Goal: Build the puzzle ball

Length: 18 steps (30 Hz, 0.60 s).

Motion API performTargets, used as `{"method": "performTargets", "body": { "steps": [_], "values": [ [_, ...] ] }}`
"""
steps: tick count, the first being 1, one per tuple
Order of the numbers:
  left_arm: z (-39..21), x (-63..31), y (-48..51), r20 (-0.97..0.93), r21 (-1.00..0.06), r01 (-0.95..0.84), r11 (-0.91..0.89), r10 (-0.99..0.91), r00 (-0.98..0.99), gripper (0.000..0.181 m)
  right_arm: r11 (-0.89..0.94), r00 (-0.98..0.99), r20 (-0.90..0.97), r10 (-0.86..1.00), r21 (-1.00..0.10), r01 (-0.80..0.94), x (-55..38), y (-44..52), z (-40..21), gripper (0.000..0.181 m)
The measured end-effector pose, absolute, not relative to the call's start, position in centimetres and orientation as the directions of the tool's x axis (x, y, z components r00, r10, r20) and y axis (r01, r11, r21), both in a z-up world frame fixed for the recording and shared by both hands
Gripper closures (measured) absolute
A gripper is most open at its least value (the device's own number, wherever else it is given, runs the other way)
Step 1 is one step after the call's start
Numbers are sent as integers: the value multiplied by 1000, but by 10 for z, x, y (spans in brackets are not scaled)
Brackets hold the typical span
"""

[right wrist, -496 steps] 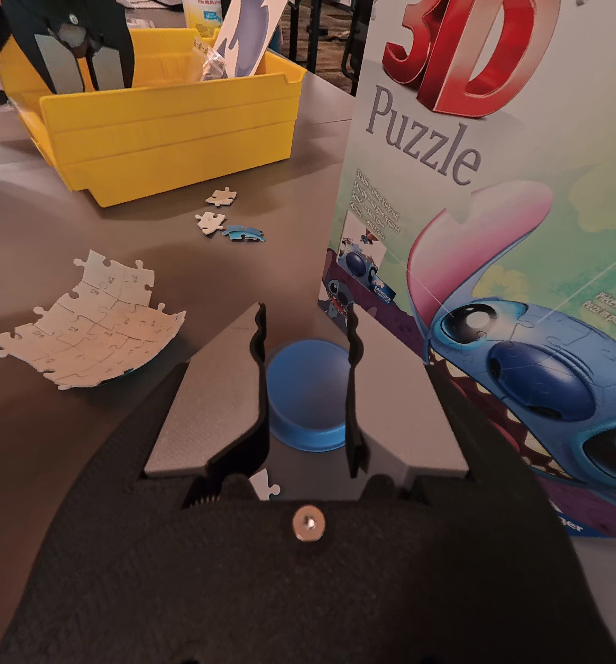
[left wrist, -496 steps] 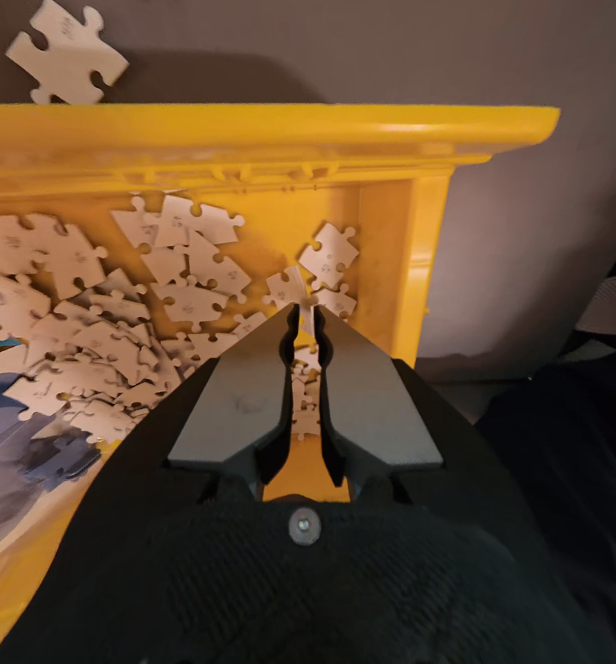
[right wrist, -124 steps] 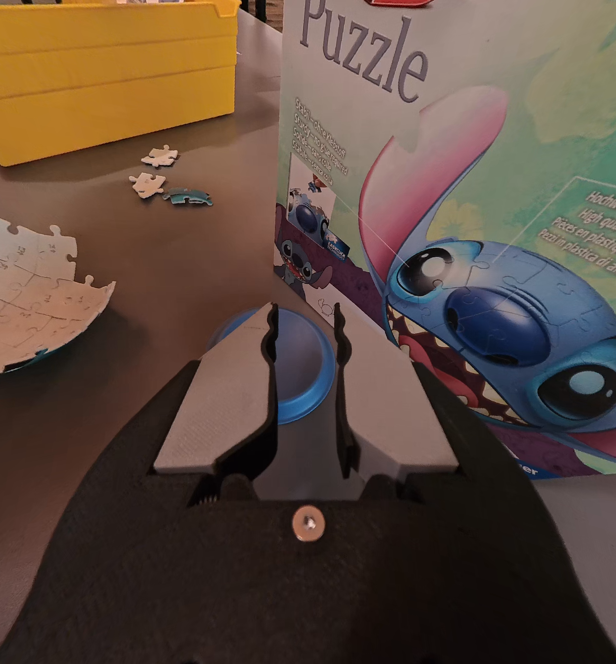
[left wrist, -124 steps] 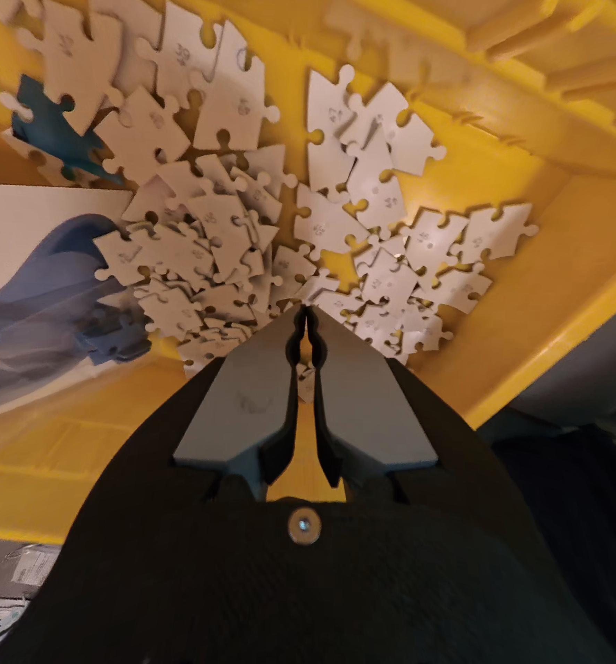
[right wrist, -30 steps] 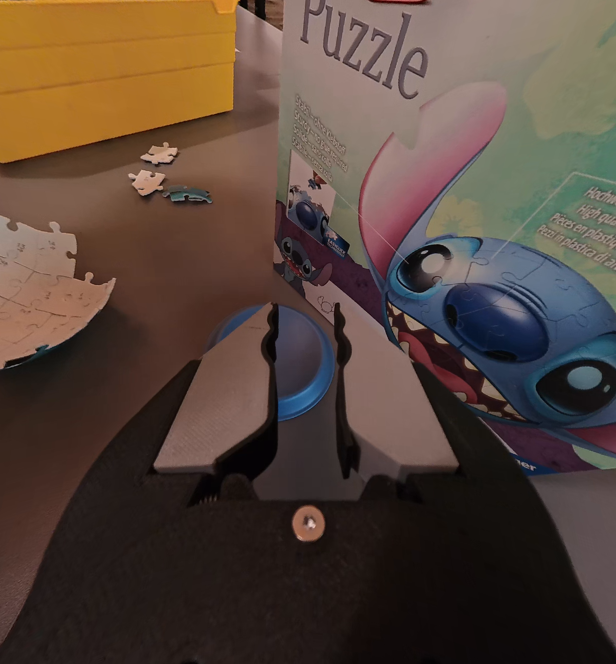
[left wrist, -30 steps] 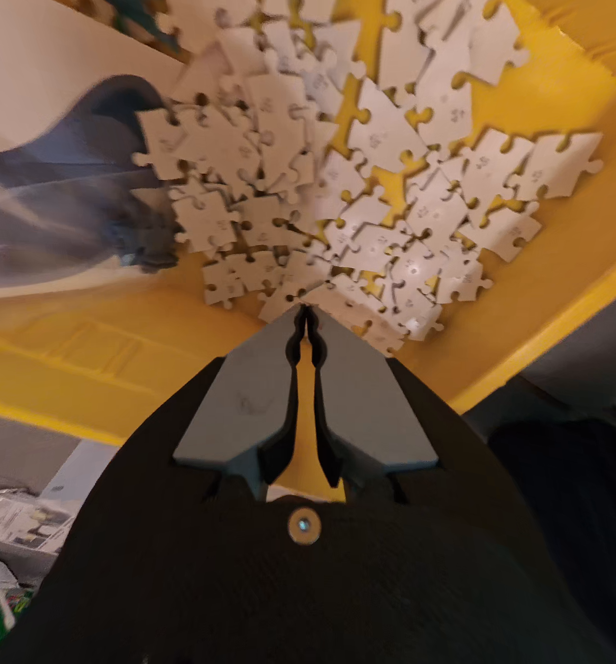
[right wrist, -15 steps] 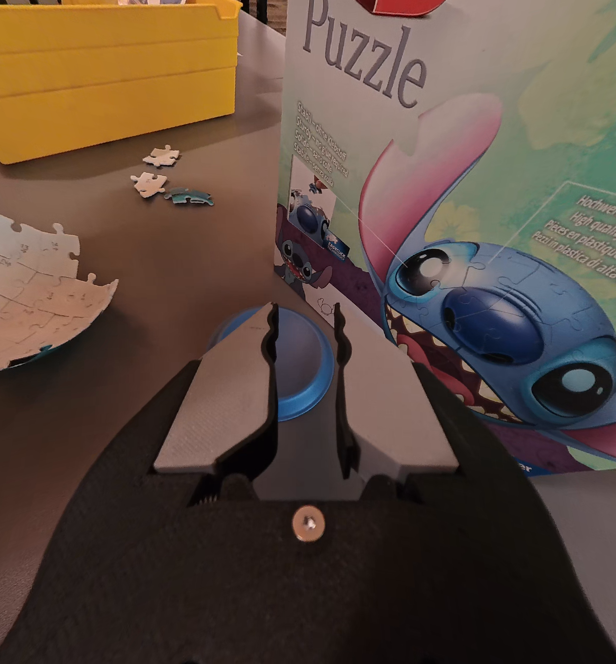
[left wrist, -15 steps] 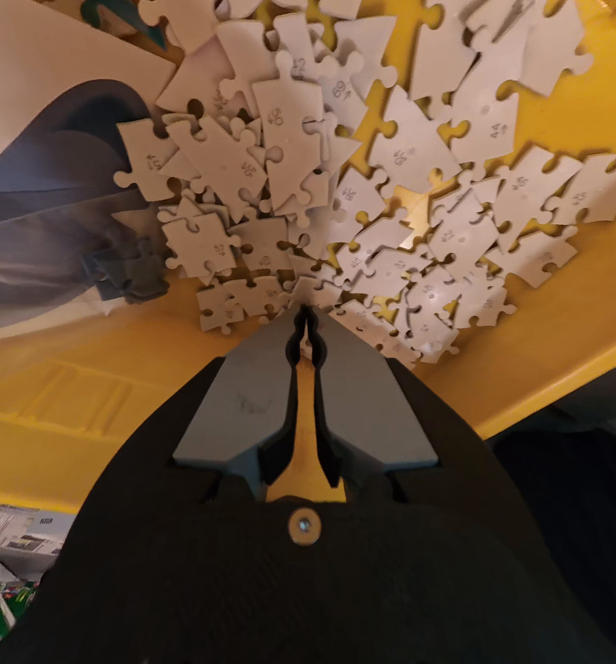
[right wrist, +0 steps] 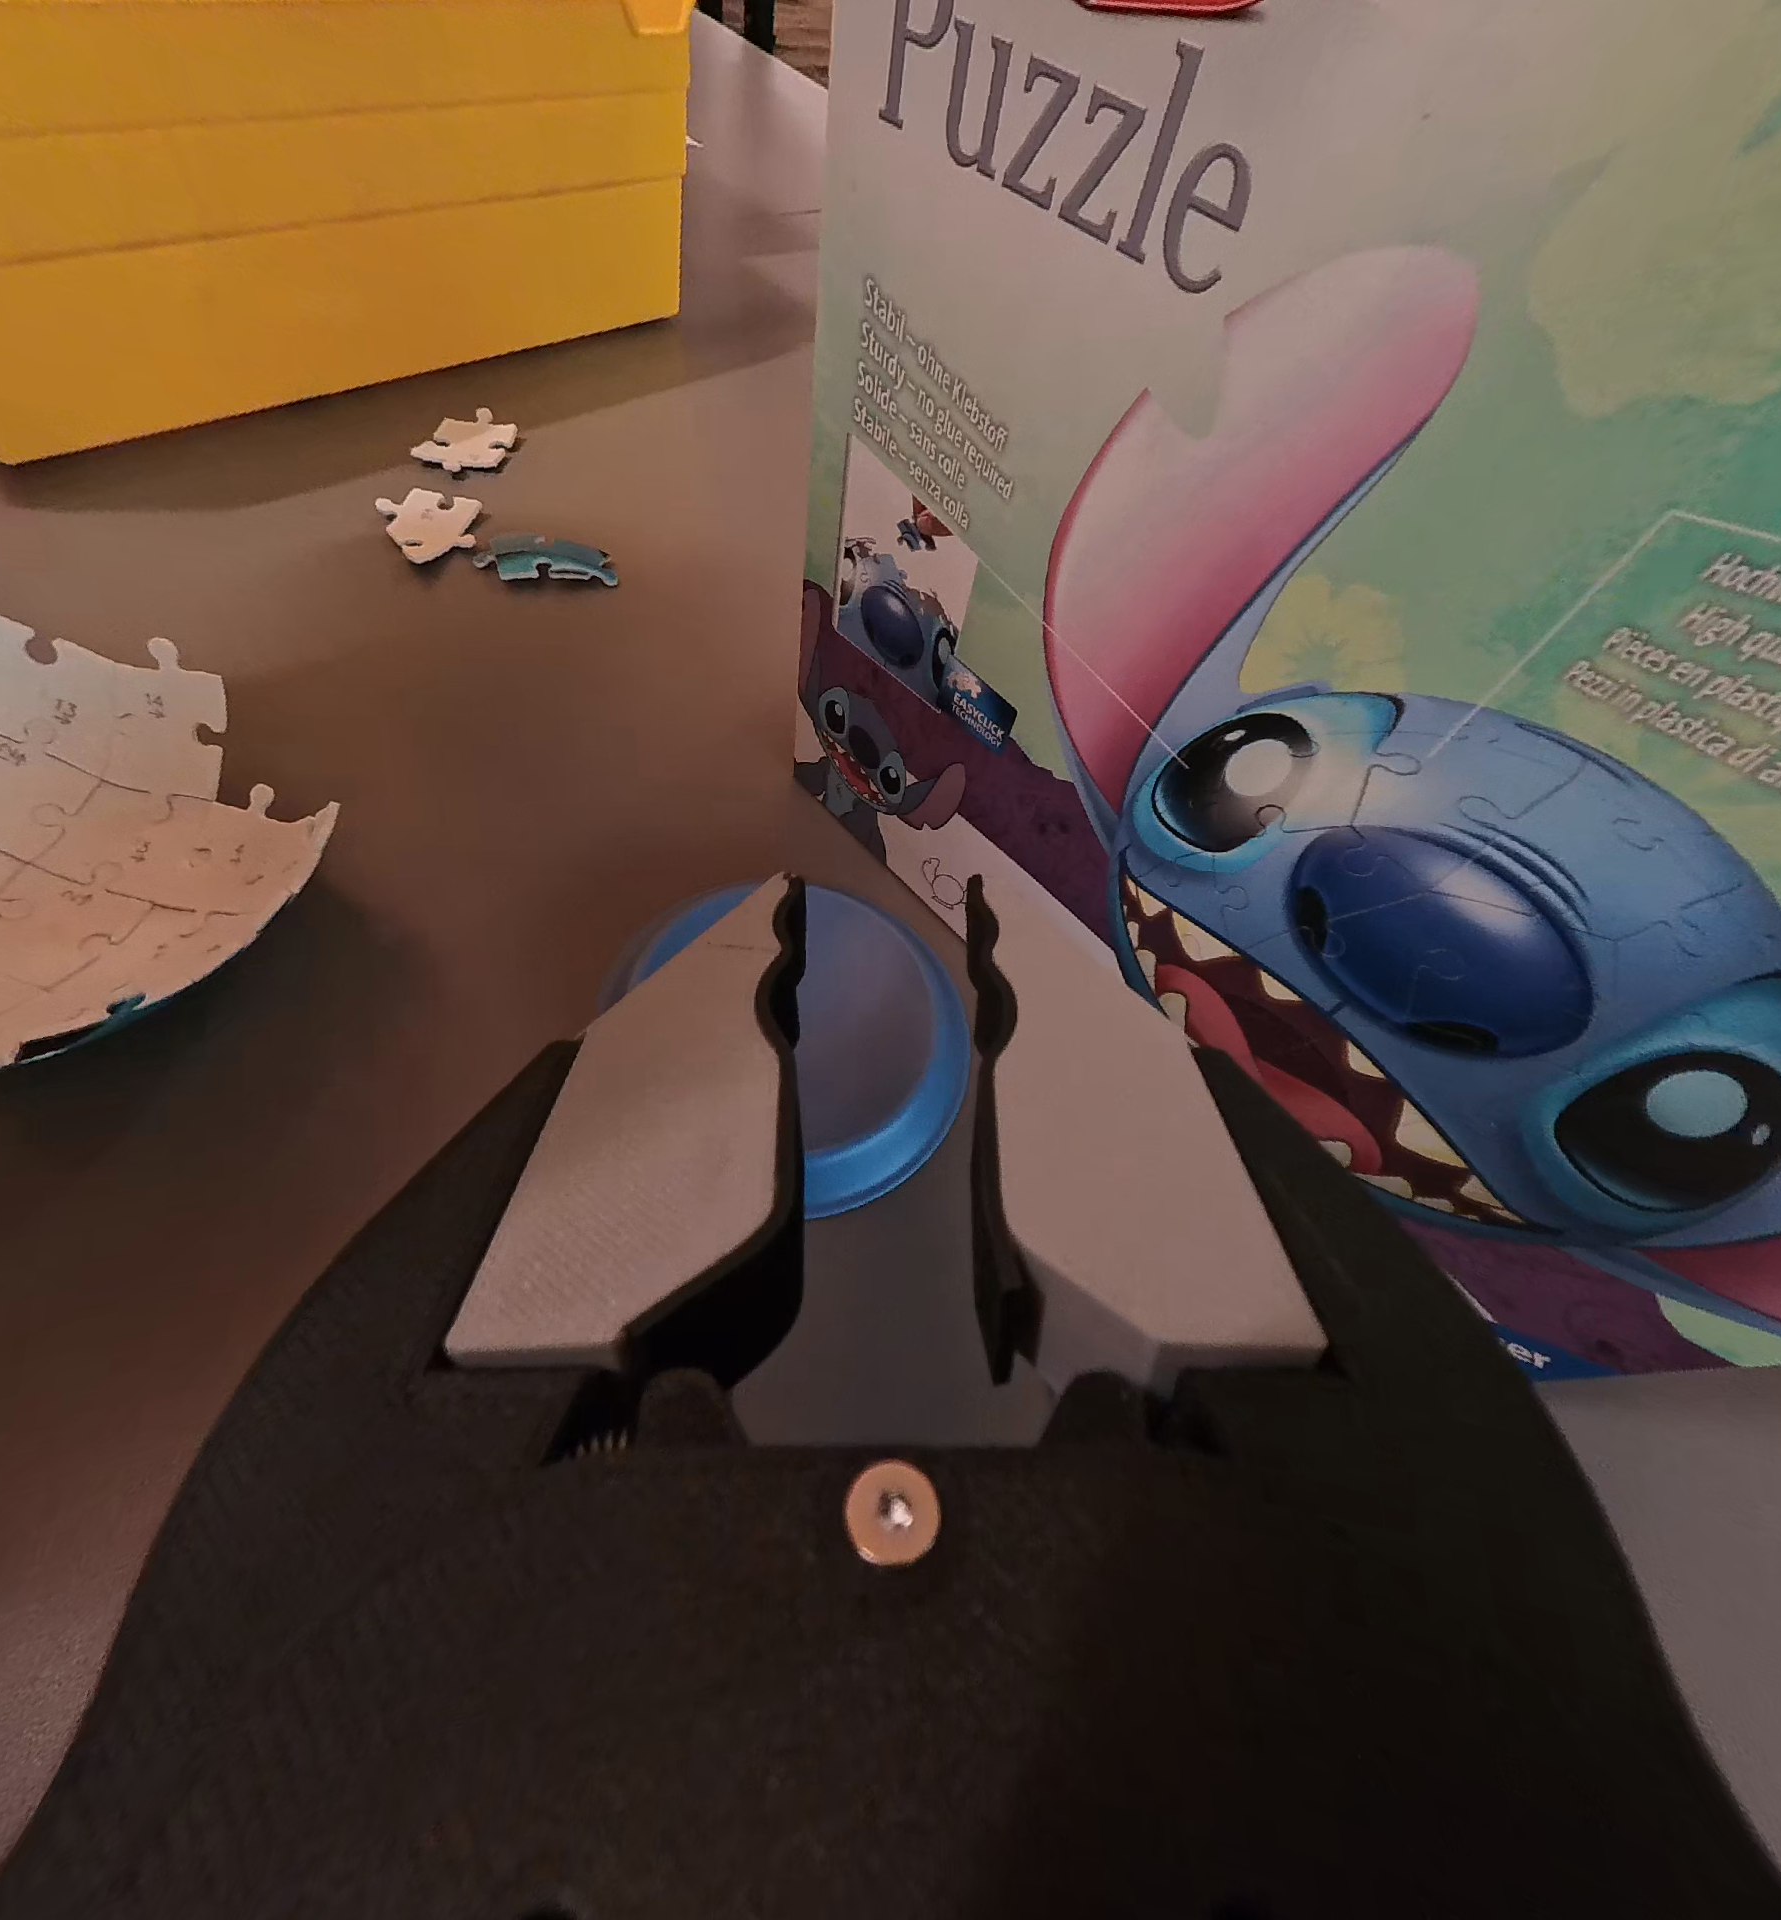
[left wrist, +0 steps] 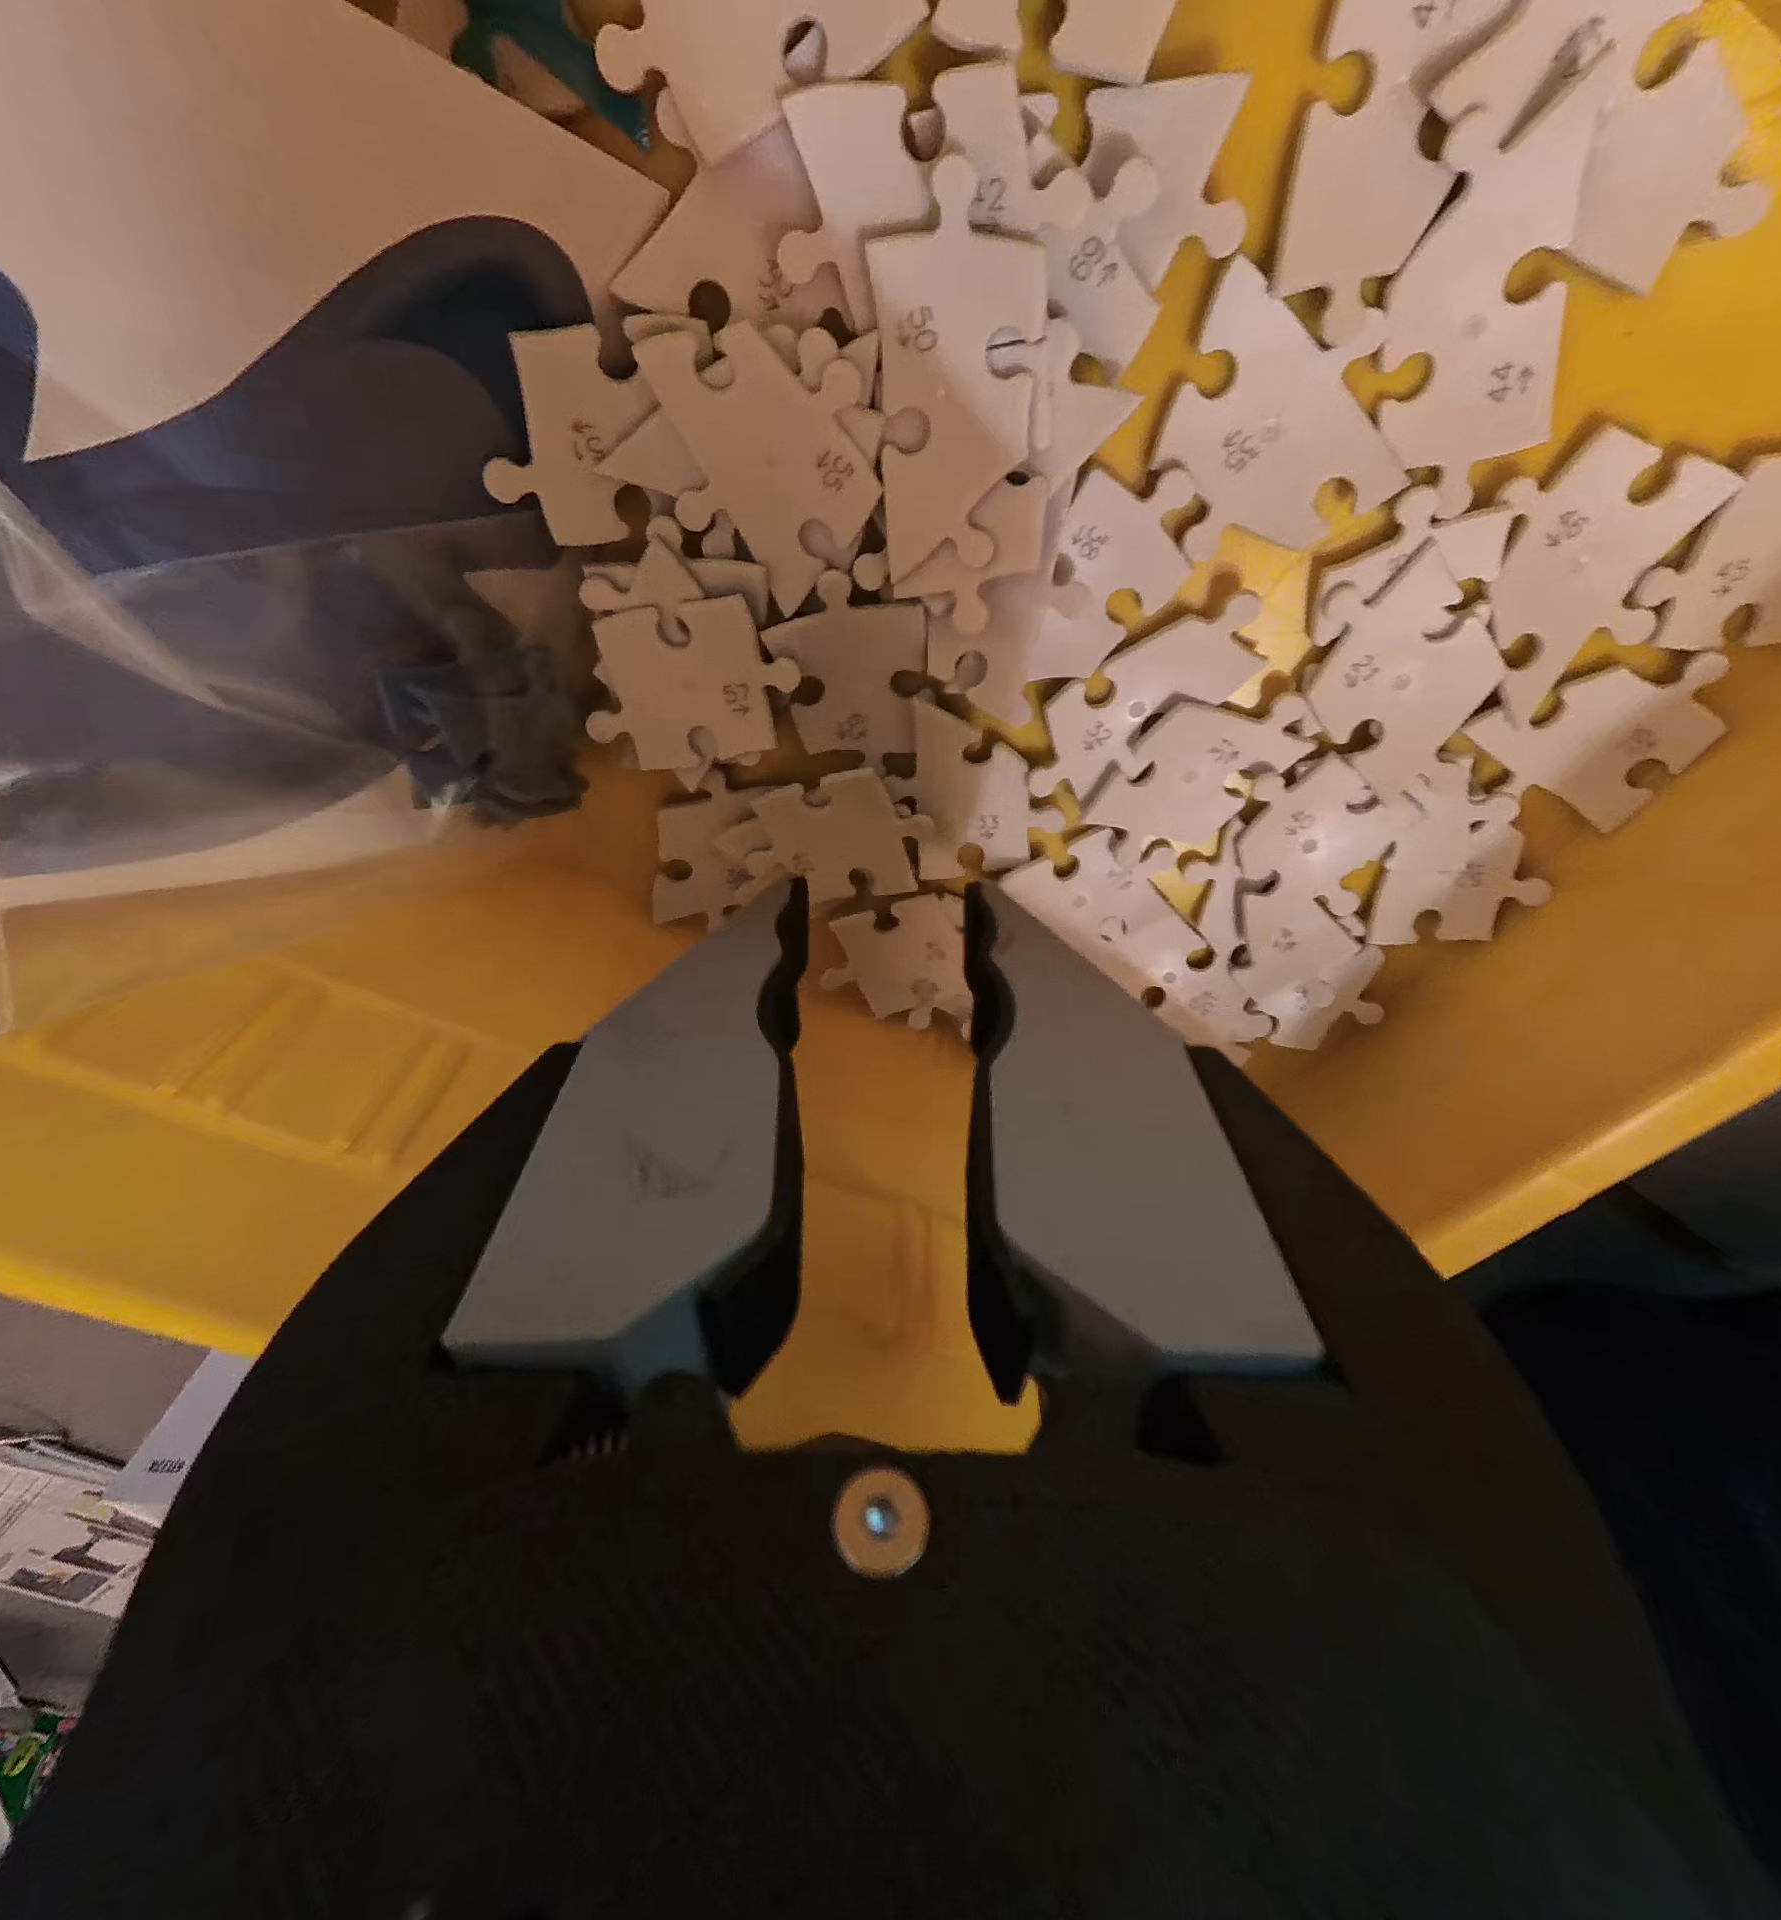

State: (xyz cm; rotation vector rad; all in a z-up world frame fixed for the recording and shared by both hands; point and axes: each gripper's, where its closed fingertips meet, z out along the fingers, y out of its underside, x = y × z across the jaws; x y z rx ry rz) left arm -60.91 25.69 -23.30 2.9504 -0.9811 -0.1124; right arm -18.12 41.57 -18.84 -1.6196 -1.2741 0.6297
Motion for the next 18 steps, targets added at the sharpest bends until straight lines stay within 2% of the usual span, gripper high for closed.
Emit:
{"method": "performTargets", "body": {
  "steps": [5,12,18],
  "values": [
    [-236,-615,265,-98,57,-575,-816,-577,811,156,-7,326,154,933,-897,443,-181,416,-187,154],
    [-245,-619,263,-122,126,-545,-829,-558,821,151,-5,323,154,934,-897,443,-181,415,-187,153],
    [-245,-618,264,-116,117,-547,-829,-559,821,151,-7,323,154,934,-895,447,-181,415,-188,153]
  ]
}}
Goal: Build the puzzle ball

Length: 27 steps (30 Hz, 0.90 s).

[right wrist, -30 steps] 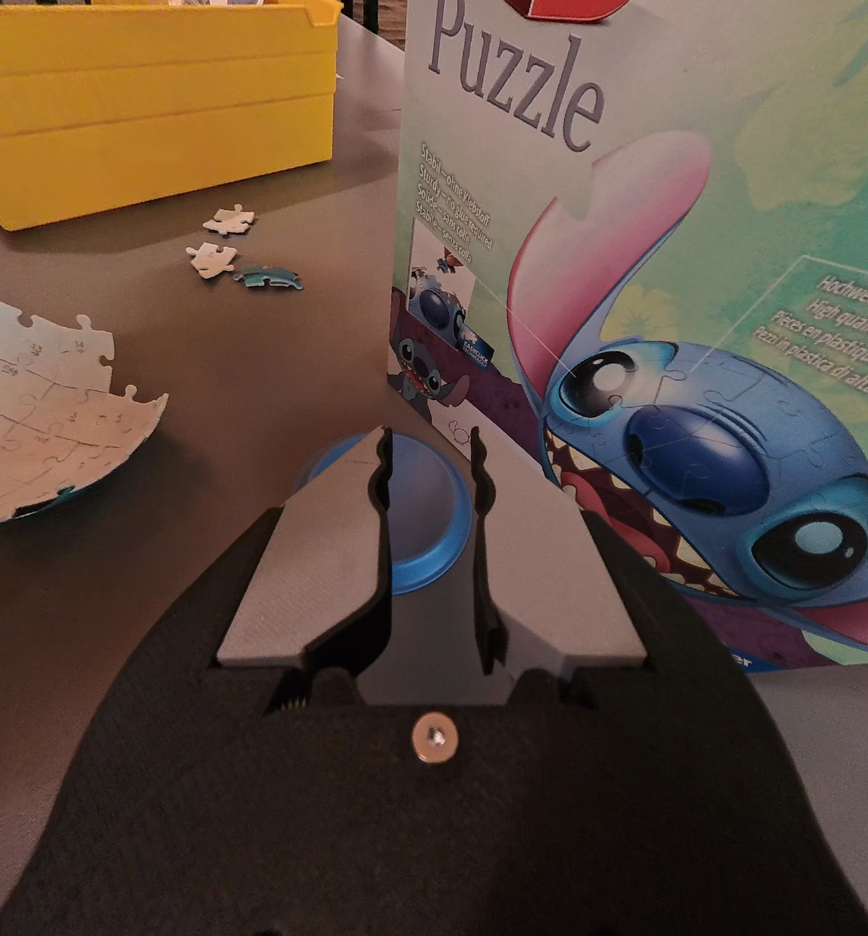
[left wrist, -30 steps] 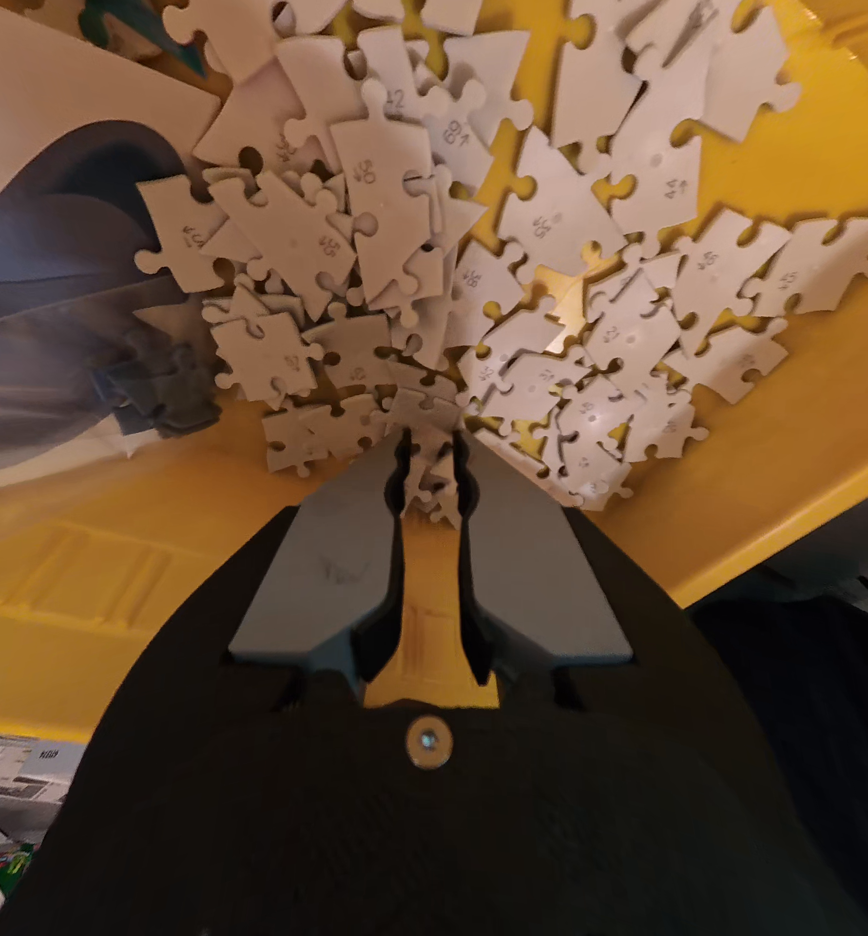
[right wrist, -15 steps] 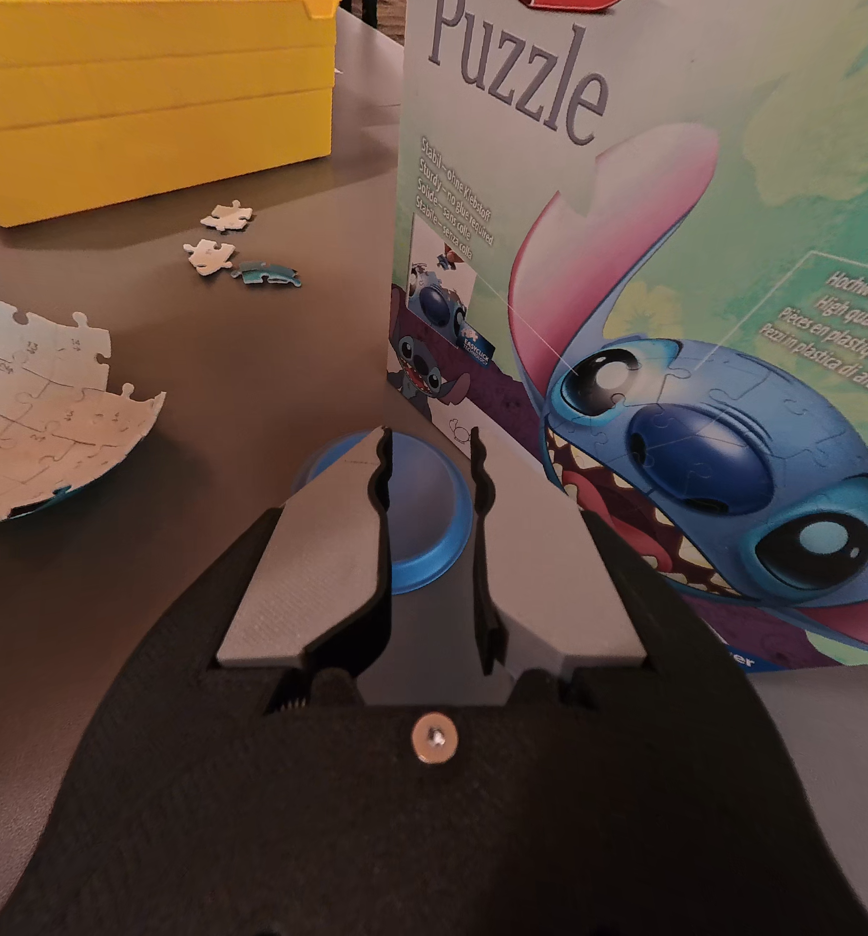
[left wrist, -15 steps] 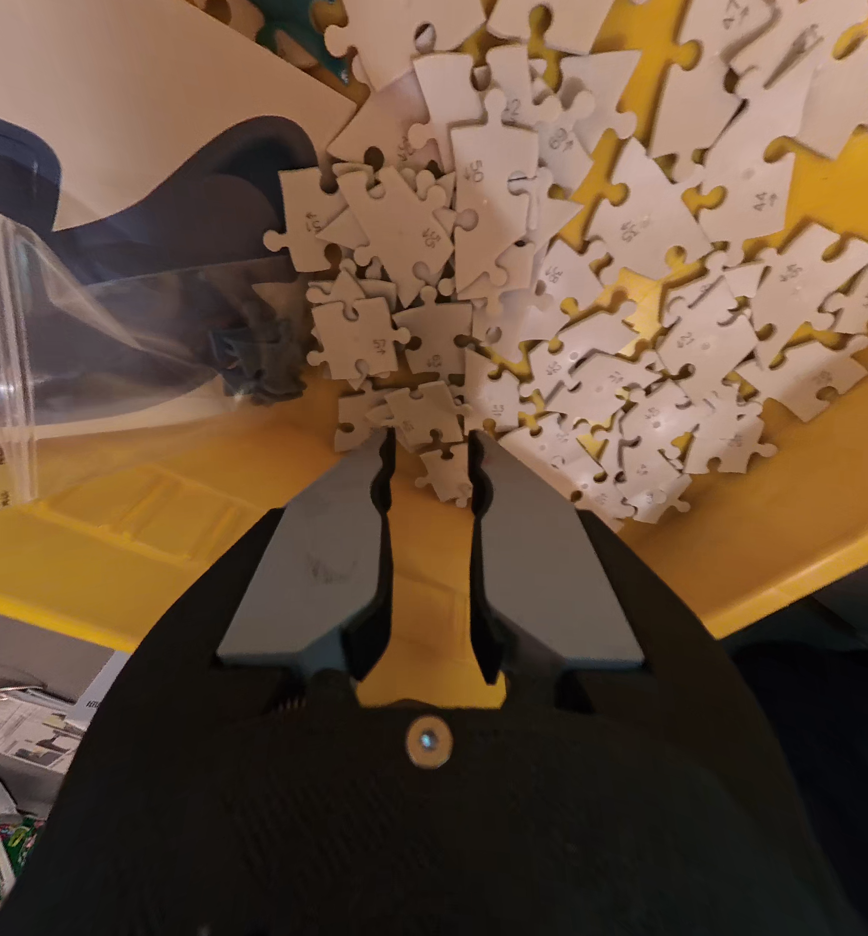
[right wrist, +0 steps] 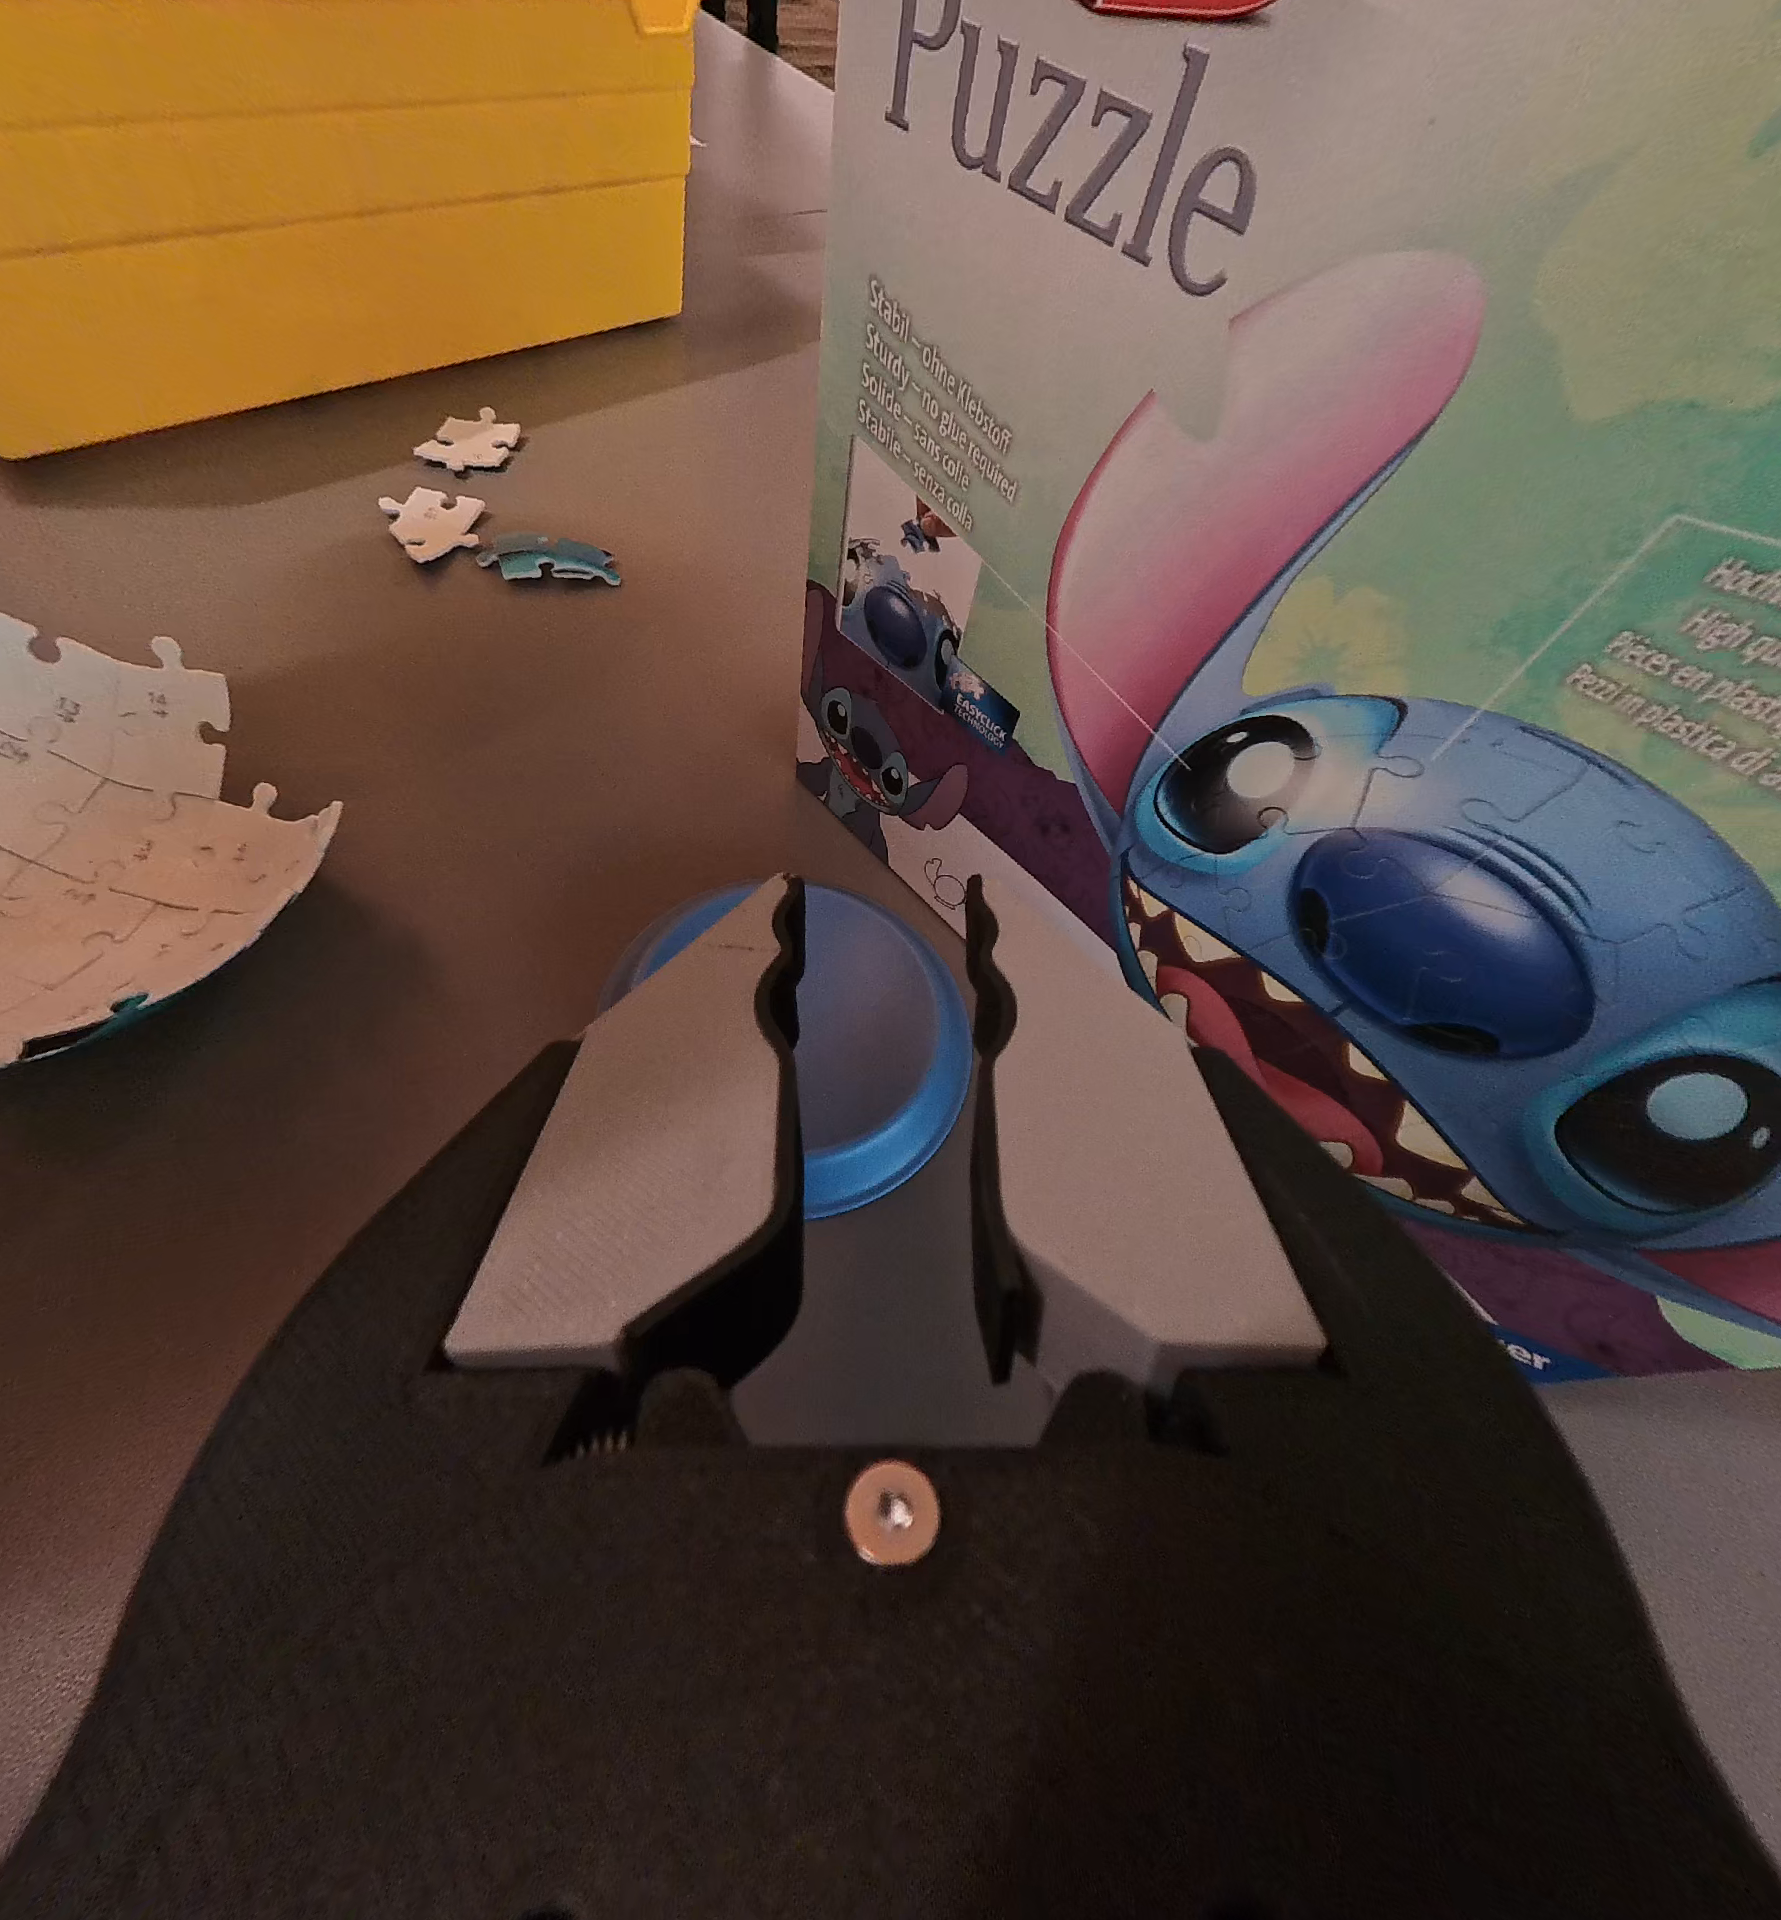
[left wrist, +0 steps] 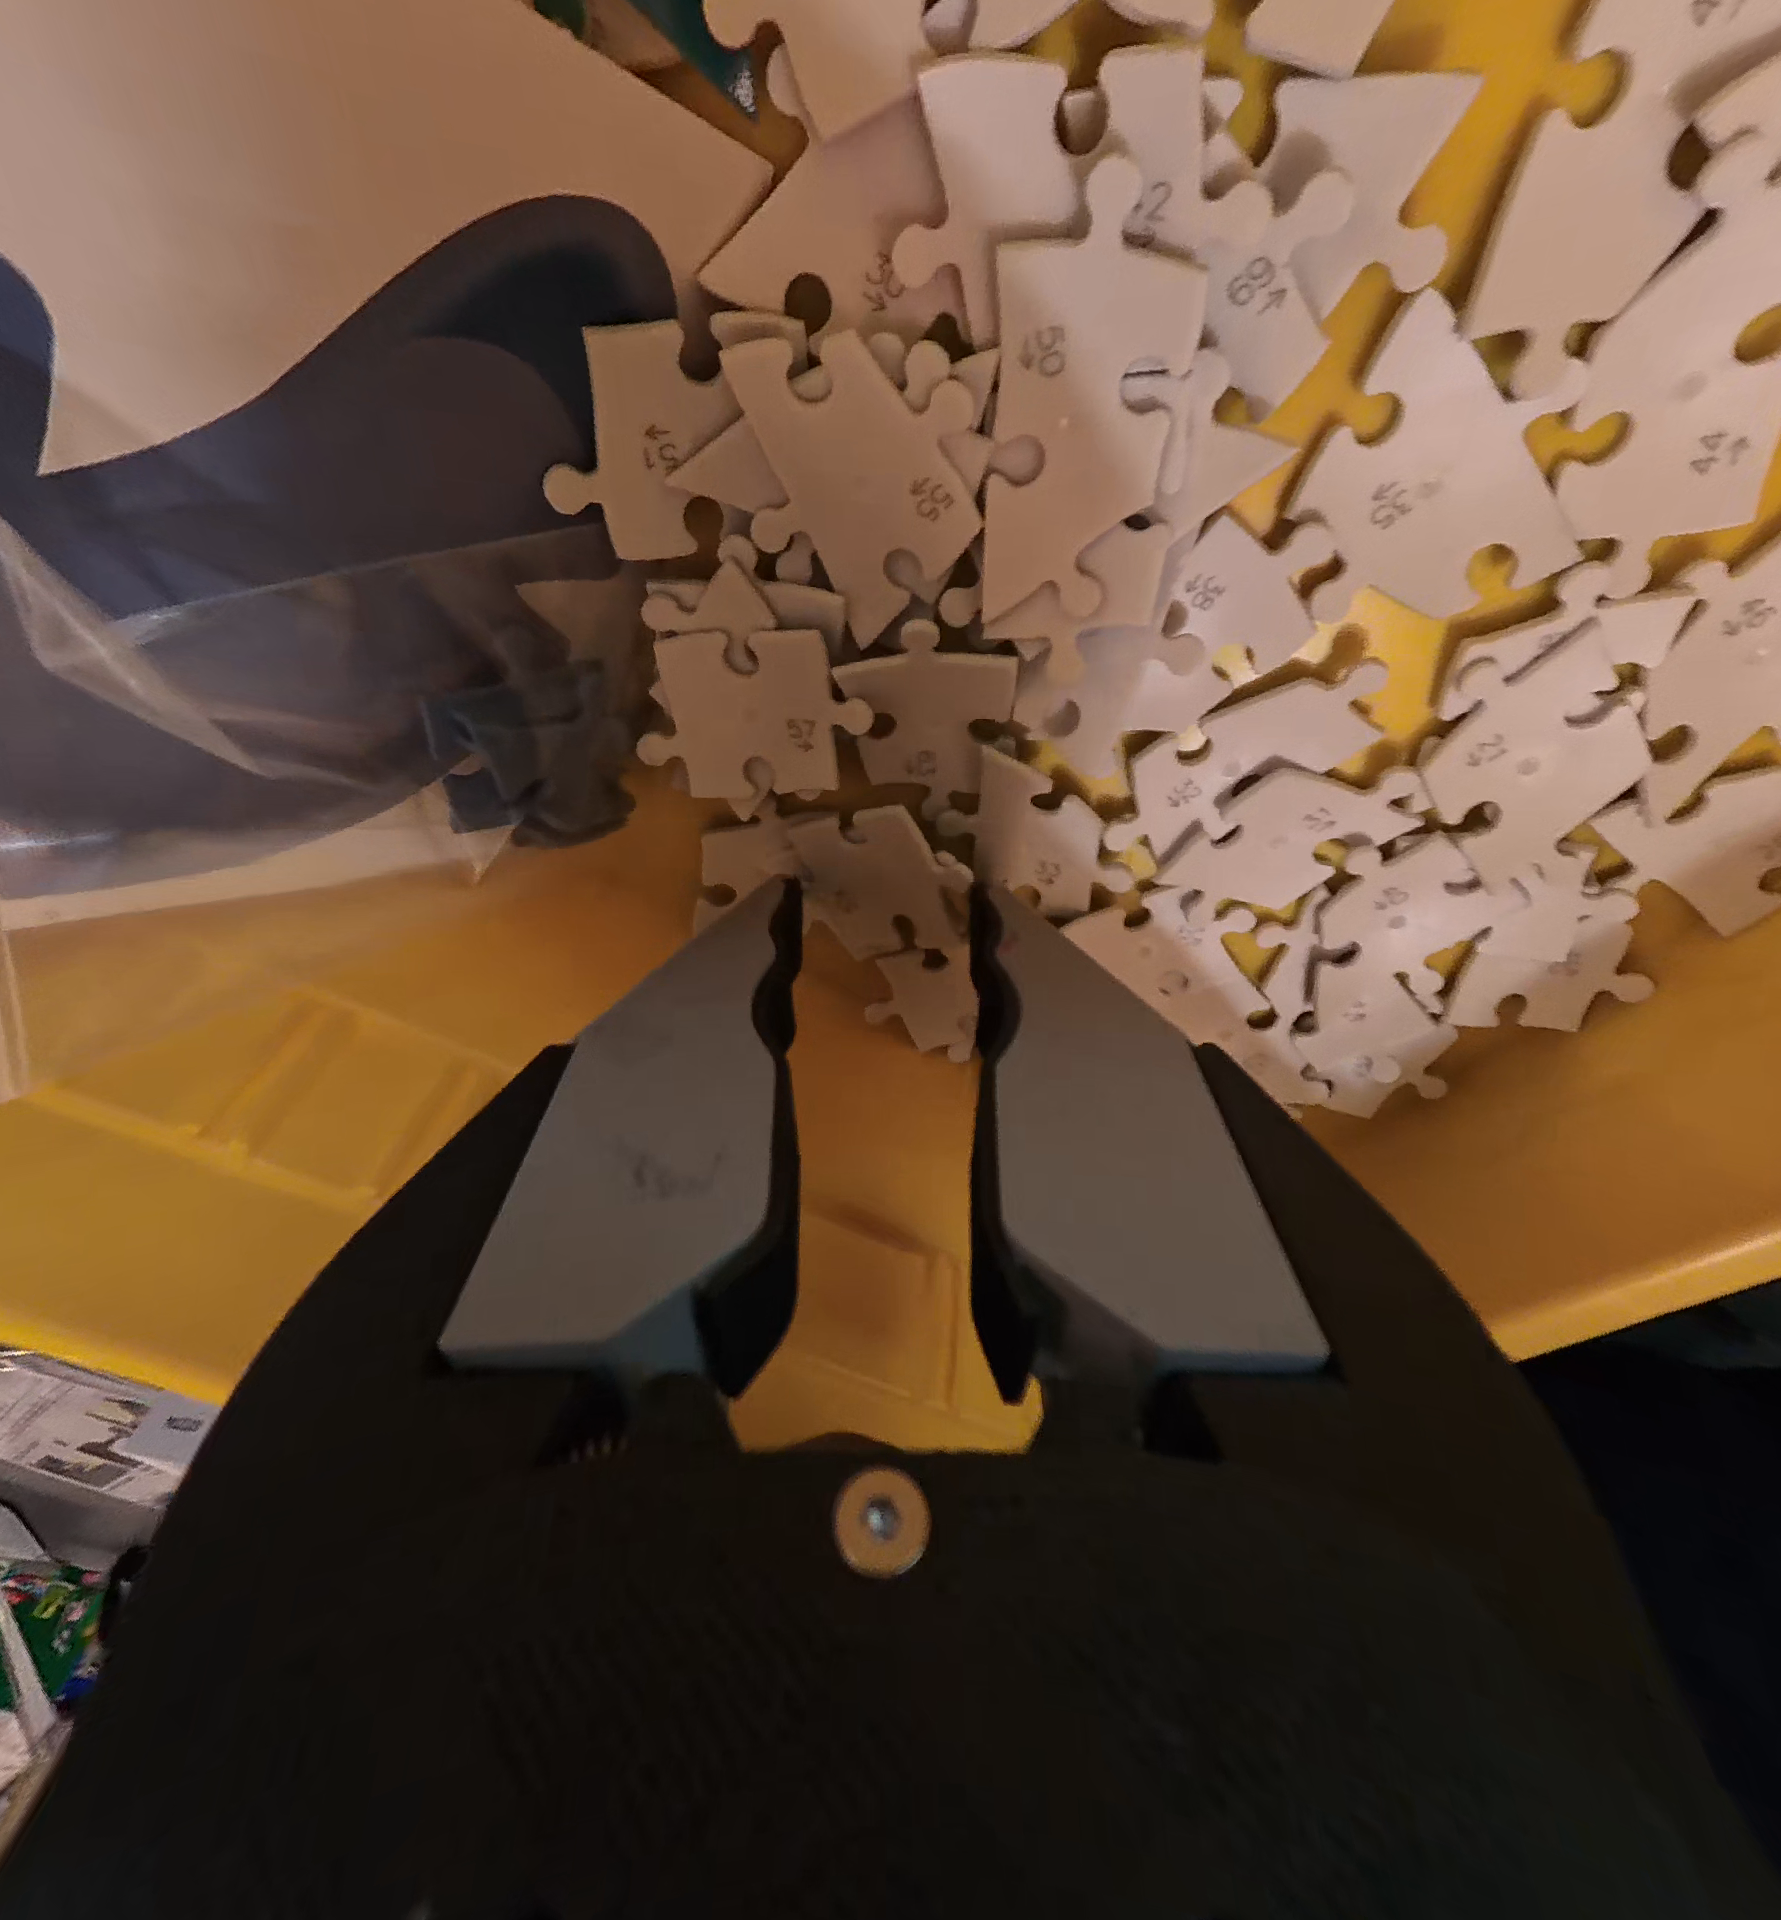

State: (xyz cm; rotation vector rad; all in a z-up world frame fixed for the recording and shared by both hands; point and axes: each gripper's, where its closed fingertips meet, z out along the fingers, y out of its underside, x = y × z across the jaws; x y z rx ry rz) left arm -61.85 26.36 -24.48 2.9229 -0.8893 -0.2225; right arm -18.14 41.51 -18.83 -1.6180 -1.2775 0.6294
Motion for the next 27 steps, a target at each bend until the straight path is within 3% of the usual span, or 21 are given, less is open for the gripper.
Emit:
{"method": "performTargets", "body": {
  "steps": [7,17,22,27],
  "values": [
    [-235,-616,268,-202,94,-684,-723,-687,698,175,-4,330,157,931,-898,440,-180,416,-185,154],
    [-201,-590,275,-332,-5,-825,-564,-778,534,180,-9,314,148,938,-893,449,-183,411,-184,151],
    [-171,-570,286,-432,-125,-872,-474,-765,477,180,-42,295,86,952,-914,403,-186,404,-174,149],
    [-118,-509,287,-575,-295,-922,-250,-724,381,179,-219,133,-190,973,-943,251,-197,376,-145,144]
  ]
}}
